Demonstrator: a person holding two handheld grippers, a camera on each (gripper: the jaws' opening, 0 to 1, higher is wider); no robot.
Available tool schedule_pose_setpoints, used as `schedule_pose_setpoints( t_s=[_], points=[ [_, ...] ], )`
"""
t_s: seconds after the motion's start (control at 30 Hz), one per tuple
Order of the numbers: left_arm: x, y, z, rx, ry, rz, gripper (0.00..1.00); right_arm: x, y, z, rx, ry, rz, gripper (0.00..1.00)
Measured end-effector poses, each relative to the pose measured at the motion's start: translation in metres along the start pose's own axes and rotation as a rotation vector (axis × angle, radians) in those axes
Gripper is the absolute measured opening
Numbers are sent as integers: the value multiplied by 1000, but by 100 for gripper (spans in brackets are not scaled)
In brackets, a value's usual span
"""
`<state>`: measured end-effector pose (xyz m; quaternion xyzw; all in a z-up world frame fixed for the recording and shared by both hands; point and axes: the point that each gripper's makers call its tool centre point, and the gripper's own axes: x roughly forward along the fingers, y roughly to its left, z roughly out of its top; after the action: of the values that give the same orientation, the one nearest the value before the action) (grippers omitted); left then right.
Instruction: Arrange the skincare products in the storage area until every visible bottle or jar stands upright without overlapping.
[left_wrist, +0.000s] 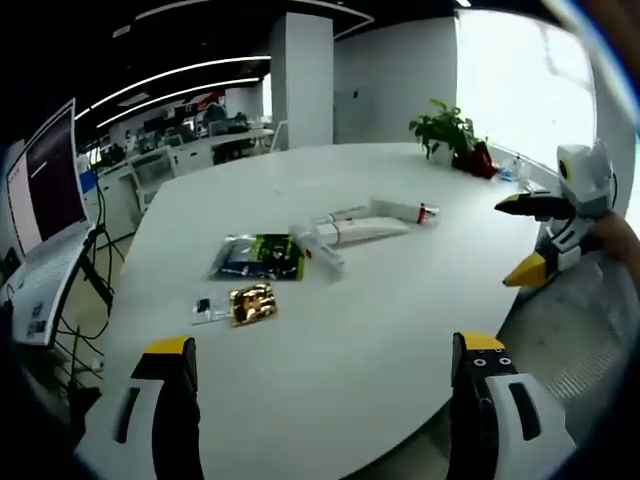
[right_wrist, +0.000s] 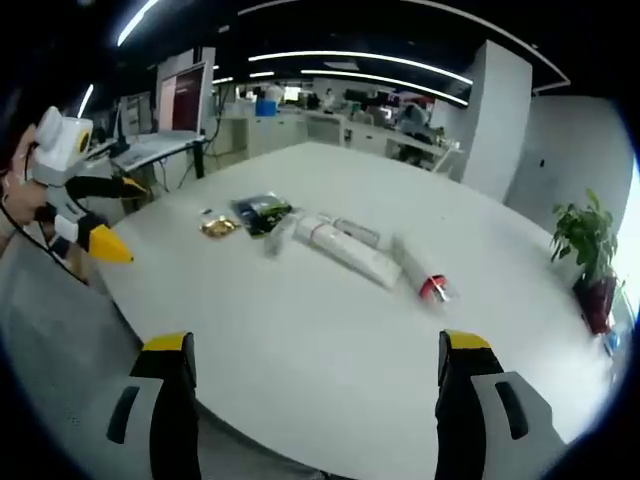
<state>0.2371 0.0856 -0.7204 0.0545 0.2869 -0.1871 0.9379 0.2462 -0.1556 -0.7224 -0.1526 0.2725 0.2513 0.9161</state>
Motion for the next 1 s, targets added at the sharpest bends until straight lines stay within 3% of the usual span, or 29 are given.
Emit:
schedule_pose_setpoints(
  t_s=[1.0],
  points=[
    [0,-2,-1,8,2,-10,99,3,-3,-6,-5,32,1,100]
  ],
)
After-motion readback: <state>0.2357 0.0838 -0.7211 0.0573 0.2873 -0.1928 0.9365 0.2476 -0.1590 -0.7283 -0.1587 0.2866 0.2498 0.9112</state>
